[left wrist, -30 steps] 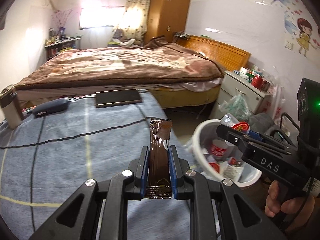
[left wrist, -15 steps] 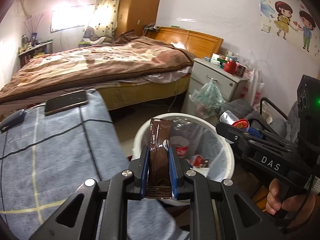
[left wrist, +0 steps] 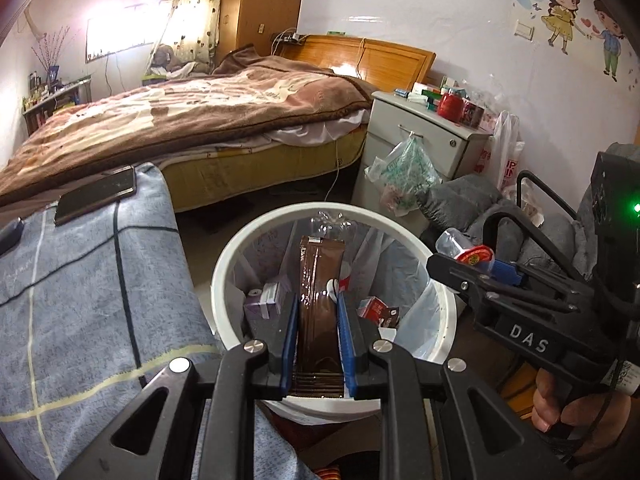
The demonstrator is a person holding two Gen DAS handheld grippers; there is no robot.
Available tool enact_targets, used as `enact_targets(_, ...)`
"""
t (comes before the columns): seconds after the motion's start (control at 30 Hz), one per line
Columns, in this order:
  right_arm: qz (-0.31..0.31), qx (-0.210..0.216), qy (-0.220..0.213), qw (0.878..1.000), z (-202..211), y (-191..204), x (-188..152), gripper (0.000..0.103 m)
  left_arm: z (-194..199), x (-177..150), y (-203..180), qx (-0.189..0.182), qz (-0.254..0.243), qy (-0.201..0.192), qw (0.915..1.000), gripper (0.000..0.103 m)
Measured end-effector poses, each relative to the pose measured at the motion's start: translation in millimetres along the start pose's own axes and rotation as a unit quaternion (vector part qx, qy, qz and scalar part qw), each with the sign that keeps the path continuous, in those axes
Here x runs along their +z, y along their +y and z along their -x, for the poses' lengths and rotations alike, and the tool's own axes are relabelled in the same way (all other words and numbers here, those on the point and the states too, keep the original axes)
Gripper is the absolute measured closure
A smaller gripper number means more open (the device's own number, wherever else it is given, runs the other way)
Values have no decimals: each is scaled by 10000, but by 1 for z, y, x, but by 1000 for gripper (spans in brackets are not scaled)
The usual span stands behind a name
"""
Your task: Collect trash
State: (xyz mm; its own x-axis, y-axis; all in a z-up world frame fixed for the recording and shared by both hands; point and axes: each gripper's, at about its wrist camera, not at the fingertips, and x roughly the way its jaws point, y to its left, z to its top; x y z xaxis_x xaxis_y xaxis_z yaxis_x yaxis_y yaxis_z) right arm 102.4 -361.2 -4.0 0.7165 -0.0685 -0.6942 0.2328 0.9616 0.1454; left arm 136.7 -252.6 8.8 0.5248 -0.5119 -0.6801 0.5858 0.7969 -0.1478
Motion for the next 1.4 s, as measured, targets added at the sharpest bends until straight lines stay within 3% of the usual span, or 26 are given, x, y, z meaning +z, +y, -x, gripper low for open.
enact_targets(0.17, 68, 39, 225, 9997, -11, -3, -4, 57, -7, -2, 2, 63, 46, 76, 9999, 81)
enact_targets(0.3, 93, 5, 318, 9994, -16, -4, -6, 57, -10, -4, 4, 169, 44, 112, 9998, 57)
enact_targets(0.43, -29, 8, 322, 9995, -16, -8, -7, 48, -9, -6, 7, 172, 72, 90, 9998, 49)
enact_targets(0.83, -67, -76, 64, 9999, 2, 1, -11, 48, 15, -16, 8, 428, 33, -220, 9988, 40)
enact_targets(1.17, 94, -264, -437, 9986, 38, 18, -32, 48, 43, -39, 4, 958, 10, -467, 9943, 39)
enact_targets(1.4, 207, -472, -586, 9970, 48, 30, -47, 48, 58, -55, 6, 1041, 164, -654, 9923, 39)
